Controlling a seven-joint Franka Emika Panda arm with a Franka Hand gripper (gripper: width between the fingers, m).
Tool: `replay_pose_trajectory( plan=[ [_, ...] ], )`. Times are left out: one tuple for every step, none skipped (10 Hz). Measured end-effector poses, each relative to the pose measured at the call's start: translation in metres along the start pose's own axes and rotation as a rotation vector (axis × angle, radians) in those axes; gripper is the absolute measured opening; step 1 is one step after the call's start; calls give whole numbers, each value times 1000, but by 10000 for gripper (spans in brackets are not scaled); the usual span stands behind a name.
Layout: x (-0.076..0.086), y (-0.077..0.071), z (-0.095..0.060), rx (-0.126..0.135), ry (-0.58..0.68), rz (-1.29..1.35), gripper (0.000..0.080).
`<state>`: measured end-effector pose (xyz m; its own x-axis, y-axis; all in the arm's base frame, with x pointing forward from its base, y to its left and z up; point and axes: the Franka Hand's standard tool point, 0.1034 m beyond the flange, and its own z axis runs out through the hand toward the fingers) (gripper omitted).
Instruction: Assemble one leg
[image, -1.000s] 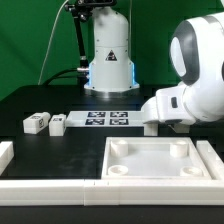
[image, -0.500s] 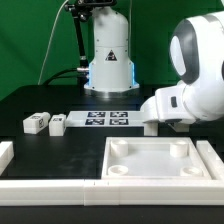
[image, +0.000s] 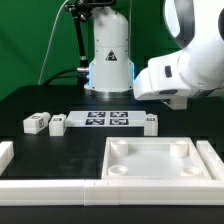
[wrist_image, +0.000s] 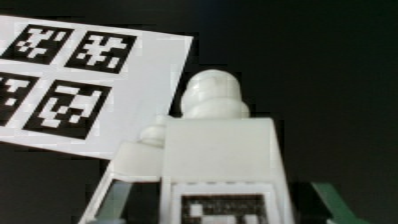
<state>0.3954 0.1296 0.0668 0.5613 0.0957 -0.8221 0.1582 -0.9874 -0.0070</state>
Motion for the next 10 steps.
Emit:
replay_pose_trajectory(
  plan=[
    [1, 0, 2, 0, -3, 0, 287],
    [10, -2, -5, 7, 81, 1, 287],
    [12, -2, -8, 10, 188, 4, 288],
    [9, -1, -6, 9, 235, 5, 288],
    [18, 0, -15, 13, 338, -17, 288],
    [20, 2, -24, 14, 431, -28, 288],
    [19, 4, -29, 12, 471, -38, 288],
    [23, 5, -39, 15, 550, -42, 288],
    [23, 7, -43, 16, 612, -39, 288],
    [26, 6, -44, 19, 710, -41, 288]
  ],
)
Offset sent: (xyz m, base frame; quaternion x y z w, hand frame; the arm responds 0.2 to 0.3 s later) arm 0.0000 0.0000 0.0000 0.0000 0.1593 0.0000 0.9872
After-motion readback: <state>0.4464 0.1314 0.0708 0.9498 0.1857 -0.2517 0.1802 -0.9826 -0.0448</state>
